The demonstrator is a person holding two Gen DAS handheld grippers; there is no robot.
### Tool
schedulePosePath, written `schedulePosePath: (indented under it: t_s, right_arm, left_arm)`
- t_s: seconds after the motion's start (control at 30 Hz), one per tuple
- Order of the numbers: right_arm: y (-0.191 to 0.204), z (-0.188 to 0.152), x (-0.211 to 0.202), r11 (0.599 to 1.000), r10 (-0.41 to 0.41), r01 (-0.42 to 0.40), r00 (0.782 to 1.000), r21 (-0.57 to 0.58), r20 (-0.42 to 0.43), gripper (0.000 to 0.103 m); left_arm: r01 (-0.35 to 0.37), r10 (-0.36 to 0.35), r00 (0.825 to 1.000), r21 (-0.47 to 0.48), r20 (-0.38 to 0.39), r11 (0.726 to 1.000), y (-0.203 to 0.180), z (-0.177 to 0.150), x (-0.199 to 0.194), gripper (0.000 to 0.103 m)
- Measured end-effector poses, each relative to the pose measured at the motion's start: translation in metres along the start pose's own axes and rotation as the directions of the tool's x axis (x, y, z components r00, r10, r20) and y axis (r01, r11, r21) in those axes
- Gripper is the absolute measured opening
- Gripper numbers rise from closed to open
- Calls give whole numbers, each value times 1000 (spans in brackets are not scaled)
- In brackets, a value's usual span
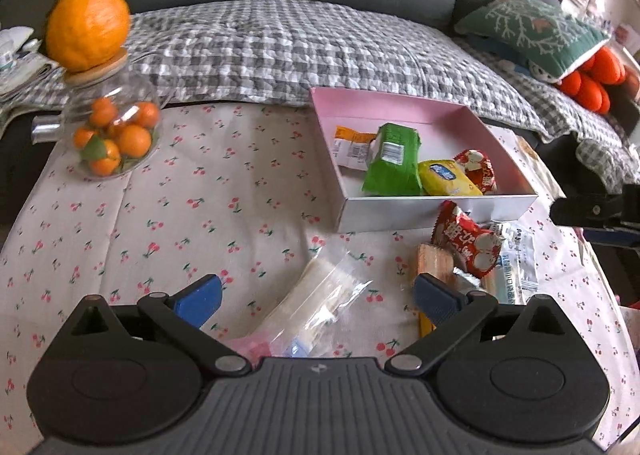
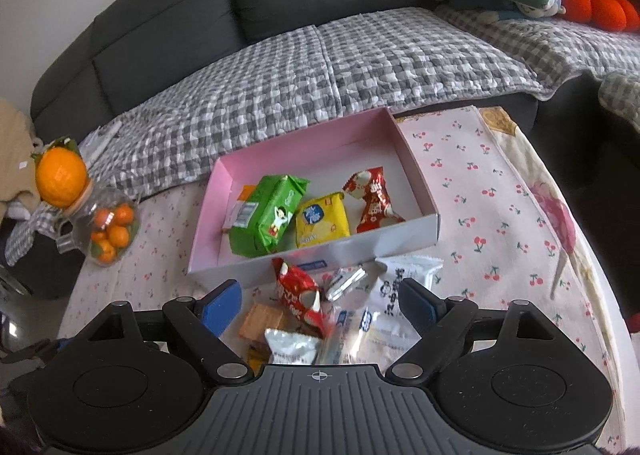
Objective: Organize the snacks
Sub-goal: 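Withdraw both tools from the box toward remaining snacks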
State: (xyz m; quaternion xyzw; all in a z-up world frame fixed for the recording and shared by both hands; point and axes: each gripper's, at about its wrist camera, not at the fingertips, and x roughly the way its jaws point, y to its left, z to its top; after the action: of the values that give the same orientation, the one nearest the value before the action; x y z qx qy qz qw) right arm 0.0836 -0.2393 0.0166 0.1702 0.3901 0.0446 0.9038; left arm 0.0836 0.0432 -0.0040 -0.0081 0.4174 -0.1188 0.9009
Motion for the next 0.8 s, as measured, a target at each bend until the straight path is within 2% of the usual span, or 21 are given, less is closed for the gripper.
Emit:
schedulePosePath:
  t_s: [0.33,0.53,0.73,0.8]
  right_arm:
    - [7,-21,4,1000,-6,4,998,-23,-61,88]
    - [15,-35,11,1000,9,-10,991,-8,-135,88]
    - [25,-51,23,999,46,-38,973,39,-226,88]
    - [28,-57,30,997,60,-46,964,60,-259,88]
  left_arm:
    - [-25,22,999,-58,-39,998,21,-18,-5,102]
    - [-19,8,993,-98,-116,995,27,-31,0,102]
    - [-2,-23,985,-147,-173,989,28,-41,8,94]
    - [13,-43,982,-162,-183,987,29,-42,9,88]
